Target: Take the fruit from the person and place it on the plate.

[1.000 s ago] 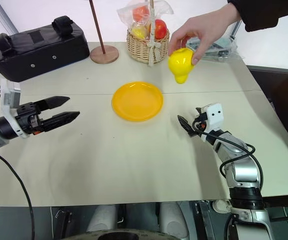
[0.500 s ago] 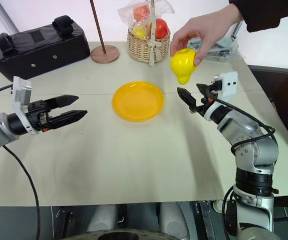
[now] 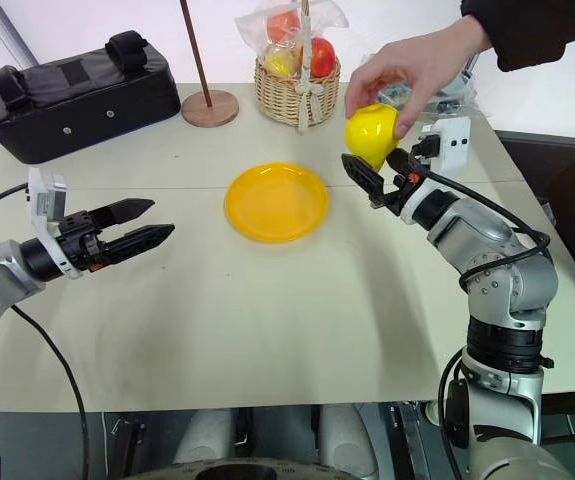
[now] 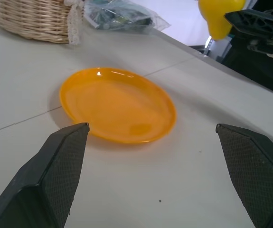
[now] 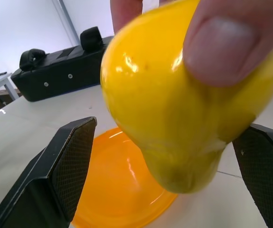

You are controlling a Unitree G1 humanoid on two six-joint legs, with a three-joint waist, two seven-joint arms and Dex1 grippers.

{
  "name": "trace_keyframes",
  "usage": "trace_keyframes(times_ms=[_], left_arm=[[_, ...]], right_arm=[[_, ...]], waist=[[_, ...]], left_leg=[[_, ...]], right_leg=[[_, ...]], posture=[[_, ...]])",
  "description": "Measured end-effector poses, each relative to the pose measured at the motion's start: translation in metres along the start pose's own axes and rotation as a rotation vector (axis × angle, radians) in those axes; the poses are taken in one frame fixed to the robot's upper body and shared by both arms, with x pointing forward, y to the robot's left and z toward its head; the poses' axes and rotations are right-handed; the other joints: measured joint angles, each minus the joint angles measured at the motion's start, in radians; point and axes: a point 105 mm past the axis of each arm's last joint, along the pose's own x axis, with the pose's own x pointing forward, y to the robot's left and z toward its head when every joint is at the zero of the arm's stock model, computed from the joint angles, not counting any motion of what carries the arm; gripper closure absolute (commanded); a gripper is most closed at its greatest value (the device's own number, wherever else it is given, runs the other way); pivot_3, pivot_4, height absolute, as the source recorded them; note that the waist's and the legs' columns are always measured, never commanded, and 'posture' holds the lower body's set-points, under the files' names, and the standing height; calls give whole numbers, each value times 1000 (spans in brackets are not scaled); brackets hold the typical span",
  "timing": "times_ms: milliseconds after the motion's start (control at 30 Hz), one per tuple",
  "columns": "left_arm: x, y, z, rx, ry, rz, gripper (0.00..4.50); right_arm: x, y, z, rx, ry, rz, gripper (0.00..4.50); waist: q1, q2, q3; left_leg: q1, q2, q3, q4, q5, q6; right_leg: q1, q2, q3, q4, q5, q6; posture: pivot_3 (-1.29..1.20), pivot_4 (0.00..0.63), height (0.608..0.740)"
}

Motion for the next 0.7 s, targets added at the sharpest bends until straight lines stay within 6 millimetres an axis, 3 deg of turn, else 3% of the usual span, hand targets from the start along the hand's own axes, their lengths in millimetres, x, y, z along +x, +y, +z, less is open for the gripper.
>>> trace_keyframes(times_ms=[133,167,233,367,400,600,700], left_arm=[[-1,1,3,9,-12,16,23],[-1,1,3,11,-13,19,2],[-1,1,3,12,-14,24,0],[-2,2,4,14,-17,32,0],[-2,2,4,14,-17,34,0],[-2,3,5,17,-20,36,0],[-4,5,4,35,-11,47,0]], right_arm=[[2,-1,-6,10,22,5,0],[2,-2,-7,12,25,3,258],[2,-3,-8,13,26,-4,853],[2,-3,-8,11,23,-4,2955],[2,-3,-8,11,23,-4,3209],[3,-3,-9,4,30,-7,3277],[9,6,-25,-38,103,31,3277]], waist=[[0,0,0],[0,0,0],[0,0,0],[0,0,0],[0,0,0],[0,0,0],[-2,0,0]], left_leg=[[0,0,0,0,0,0],[0,0,0,0,0,0],[0,0,0,0,0,0],[0,0,0,0,0,0],[0,0,0,0,0,0],[0,0,0,0,0,0],[0,0,0,0,0,0]], right_leg=[[0,0,0,0,0,0],[0,0,0,0,0,0],[0,0,0,0,0,0],[0,0,0,0,0,0],[0,0,0,0,0,0],[0,0,0,0,0,0],[0,0,0,0,0,0]], posture=[[0,150,740],[0,150,740],[0,150,740],[0,150,740],[0,150,740],[0,150,740],[0,150,740]])
